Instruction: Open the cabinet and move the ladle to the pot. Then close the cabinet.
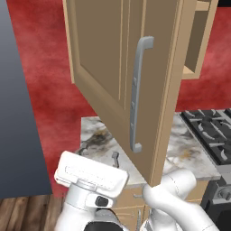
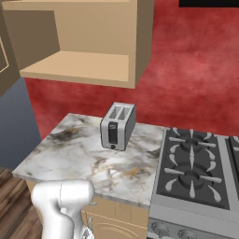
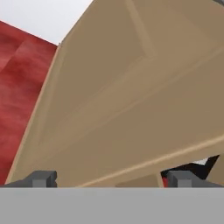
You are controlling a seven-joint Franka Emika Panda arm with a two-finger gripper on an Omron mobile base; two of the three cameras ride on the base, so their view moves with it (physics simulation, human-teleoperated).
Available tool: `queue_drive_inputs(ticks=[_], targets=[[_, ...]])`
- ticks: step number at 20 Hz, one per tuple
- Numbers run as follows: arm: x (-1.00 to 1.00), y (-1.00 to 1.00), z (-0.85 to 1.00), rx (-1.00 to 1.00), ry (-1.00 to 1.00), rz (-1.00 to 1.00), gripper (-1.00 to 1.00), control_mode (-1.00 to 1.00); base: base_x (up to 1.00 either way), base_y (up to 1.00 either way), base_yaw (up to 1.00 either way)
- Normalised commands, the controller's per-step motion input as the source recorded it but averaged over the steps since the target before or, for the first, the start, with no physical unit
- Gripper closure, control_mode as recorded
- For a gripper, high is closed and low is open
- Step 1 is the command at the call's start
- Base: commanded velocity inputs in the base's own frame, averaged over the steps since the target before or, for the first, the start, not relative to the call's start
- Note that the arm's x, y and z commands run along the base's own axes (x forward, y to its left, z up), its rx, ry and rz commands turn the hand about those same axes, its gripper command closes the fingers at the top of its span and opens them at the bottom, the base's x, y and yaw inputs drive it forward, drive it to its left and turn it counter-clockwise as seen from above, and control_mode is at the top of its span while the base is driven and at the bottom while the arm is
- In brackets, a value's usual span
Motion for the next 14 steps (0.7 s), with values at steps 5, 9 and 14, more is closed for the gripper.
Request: queue_drive_inputs(ticks=[5, 9, 14], targets=[[0.83, 0.00, -0.01, -0.01, -0.24, 0.00, -1.00, -1.00, 0.00, 0.00, 0.00], [0.15, 0.04, 0.00, 0.00, -0.23, 0.00, -1.00, -1.00, 0.00, 0.00, 0.00], [-0.03, 0.39, 0.00, 0.00, -0.21, 0.00, -1.00, -1.00, 0.00, 0.00, 0.00]])
